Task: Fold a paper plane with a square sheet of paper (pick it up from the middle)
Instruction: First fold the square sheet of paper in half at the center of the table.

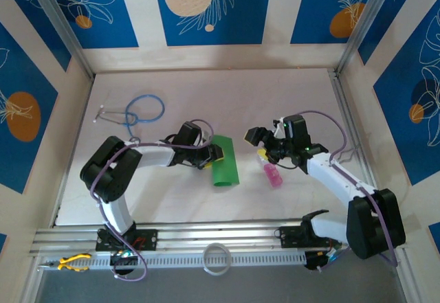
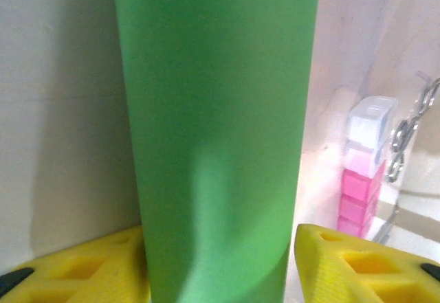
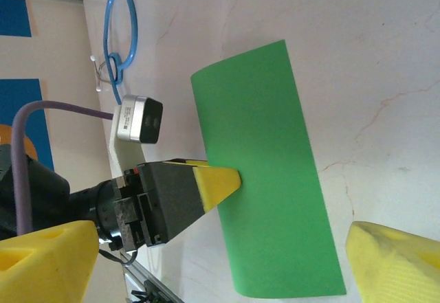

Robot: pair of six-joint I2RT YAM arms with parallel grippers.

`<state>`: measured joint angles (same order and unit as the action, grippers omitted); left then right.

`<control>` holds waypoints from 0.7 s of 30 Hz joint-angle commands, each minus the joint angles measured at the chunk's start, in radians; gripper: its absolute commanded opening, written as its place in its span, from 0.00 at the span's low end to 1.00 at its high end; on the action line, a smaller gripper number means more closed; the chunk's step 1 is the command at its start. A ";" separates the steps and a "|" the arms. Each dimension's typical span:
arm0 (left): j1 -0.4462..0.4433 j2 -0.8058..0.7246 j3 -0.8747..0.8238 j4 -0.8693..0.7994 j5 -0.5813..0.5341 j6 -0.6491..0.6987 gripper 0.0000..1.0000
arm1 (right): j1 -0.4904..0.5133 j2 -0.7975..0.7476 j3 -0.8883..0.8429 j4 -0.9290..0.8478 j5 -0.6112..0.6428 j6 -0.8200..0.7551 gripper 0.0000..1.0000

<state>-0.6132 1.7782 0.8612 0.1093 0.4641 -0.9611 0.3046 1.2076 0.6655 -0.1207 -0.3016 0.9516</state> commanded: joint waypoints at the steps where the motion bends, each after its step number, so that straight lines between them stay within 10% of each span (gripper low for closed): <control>1: 0.004 -0.044 0.023 -0.127 -0.075 0.062 0.59 | 0.017 0.029 0.042 -0.029 -0.027 -0.016 0.93; 21: 0.004 -0.060 0.060 -0.273 -0.177 0.153 0.62 | 0.139 0.248 0.177 -0.100 -0.008 -0.056 0.85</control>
<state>-0.6128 1.6974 0.8864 -0.1364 0.2829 -0.8352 0.4355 1.4460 0.8265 -0.1947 -0.3134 0.9031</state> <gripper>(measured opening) 0.621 0.867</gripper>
